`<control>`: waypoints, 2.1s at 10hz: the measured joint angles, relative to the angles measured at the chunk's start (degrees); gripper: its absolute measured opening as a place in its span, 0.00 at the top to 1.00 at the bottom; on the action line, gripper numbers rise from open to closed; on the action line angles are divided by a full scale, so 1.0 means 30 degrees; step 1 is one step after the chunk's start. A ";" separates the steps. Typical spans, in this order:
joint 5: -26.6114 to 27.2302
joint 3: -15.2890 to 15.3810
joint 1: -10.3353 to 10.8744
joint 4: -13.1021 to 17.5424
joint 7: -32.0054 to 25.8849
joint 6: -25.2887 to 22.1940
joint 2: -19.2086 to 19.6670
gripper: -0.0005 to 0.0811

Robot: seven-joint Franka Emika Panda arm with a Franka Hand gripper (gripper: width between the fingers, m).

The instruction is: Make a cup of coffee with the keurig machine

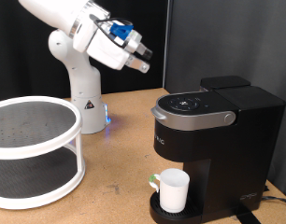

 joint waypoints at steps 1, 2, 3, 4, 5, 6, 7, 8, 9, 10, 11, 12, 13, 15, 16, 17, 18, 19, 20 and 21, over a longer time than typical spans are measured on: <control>0.0540 0.0202 0.0541 0.0248 0.0029 0.0846 0.0131 0.01; 0.0220 0.0637 0.0742 0.0591 0.0290 0.1421 0.0462 0.01; -0.1490 0.1338 0.0609 0.0982 0.1175 0.1648 0.0964 0.01; -0.3761 0.2232 0.0276 0.1433 0.2727 0.1886 0.1551 0.01; -0.5453 0.2993 0.0071 0.1963 0.4196 0.1834 0.2162 0.01; -0.6430 0.3422 0.0066 0.2590 0.5169 0.1591 0.2786 0.01; -0.6619 0.3605 0.0168 0.3258 0.5566 0.1164 0.3408 0.01; -0.6619 0.3586 0.0224 0.4027 0.5616 0.0675 0.4226 0.01; -0.6619 0.3586 0.0218 0.3985 0.5614 0.0755 0.4217 0.01; -0.7892 0.3815 0.0002 0.3985 0.6099 0.0916 0.4229 0.01; -0.9414 0.4193 -0.0214 0.4141 0.6872 0.0875 0.4233 0.01; -1.0647 0.4447 -0.0283 0.4492 0.7274 0.0531 0.4260 0.01; -1.1453 0.4594 -0.0286 0.4916 0.7475 0.0363 0.4318 0.01; -1.2572 0.4650 -0.0247 0.6149 0.7100 -0.1704 0.4666 0.01; -1.3317 0.4648 -0.0244 0.7085 0.6859 -0.3506 0.5111 0.01; -1.3940 0.4648 -0.0238 0.8049 0.6775 -0.5031 0.5725 0.01; -1.4059 0.4648 -0.0236 0.8804 0.6760 -0.5734 0.6347 0.01; -1.4059 0.4649 -0.0235 0.9347 0.6792 -0.5883 0.6907 0.01; -1.4059 0.4650 -0.0231 0.9693 0.6795 -0.5757 0.7329 0.01; -1.4059 0.4654 -0.0226 0.9809 0.6793 -0.5507 0.7596 0.01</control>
